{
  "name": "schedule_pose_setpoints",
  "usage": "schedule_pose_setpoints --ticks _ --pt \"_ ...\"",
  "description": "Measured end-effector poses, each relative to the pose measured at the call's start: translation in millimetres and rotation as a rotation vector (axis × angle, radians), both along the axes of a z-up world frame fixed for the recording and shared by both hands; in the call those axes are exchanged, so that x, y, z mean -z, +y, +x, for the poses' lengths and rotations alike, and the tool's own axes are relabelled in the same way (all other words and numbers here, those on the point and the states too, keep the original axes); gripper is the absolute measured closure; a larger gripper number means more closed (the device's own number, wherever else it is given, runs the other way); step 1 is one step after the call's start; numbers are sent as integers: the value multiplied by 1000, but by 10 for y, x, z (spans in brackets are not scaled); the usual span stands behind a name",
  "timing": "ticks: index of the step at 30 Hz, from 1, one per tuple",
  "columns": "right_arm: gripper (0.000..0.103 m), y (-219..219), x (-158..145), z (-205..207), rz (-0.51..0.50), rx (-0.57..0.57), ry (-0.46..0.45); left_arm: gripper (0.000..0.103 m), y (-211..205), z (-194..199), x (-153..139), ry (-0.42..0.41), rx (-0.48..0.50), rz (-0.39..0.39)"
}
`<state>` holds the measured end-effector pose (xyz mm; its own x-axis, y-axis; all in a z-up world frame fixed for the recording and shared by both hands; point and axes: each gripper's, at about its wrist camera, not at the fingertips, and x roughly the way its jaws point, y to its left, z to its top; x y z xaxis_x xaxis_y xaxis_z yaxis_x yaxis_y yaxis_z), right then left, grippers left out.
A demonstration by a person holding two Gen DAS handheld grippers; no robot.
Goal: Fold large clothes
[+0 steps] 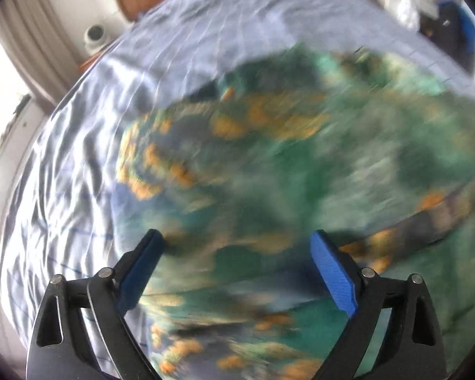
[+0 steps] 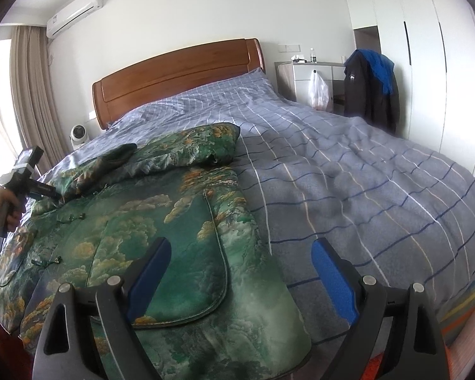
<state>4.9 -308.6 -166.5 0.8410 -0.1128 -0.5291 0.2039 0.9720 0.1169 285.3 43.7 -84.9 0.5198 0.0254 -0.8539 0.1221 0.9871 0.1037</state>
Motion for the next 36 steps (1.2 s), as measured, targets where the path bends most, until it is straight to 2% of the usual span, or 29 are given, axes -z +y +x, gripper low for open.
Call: schedule_pose_setpoints --ticks 3,6,9,12,15,20,22,25,28,29,30,34,36 --pt "14 -21 18 26 9 0 9 8 -319 -123 -376 -65 89 -107" --pt "14 -6 38 60 8 -8 22 5 -775 -198 -488 -82 210 -147" --pt "14 7 15 41 1 -10 12 5 -1244 -143 -237 -33 283 -92" --pt "13 -3 12 27 3 -7 9 4 -1454 48 278 95 261 -50" --pt "14 -19 -2 12 12 -5 3 3 -1448 10 213 50 235 -84" --pt "13 -66 -13 -15 31 -3 -11 4 -1238 44 -260 -32 227 -186" --pt "14 -77 5 18 39 -7 2 4 -1168 134 -331 -37 205 -212" --pt "14 -70 7 22 38 -10 3 4 -1030 421 -182 5 119 -223" --pt "13 -80 9 19 41 -6 3 4 -834 644 178 122 -4 -252" --pt "14 -83 12 18 43 -4 4 4 -755 638 289 137 -40 -272" --pt "14 -90 13 15 45 0 5 4 -712 590 288 117 -50 -281" --pt "13 -110 4 -4 47 8 -1 5 -686 317 62 37 -6 -259" --pt "14 -110 5 5 46 9 0 5 -643 85 -169 -17 44 -265"
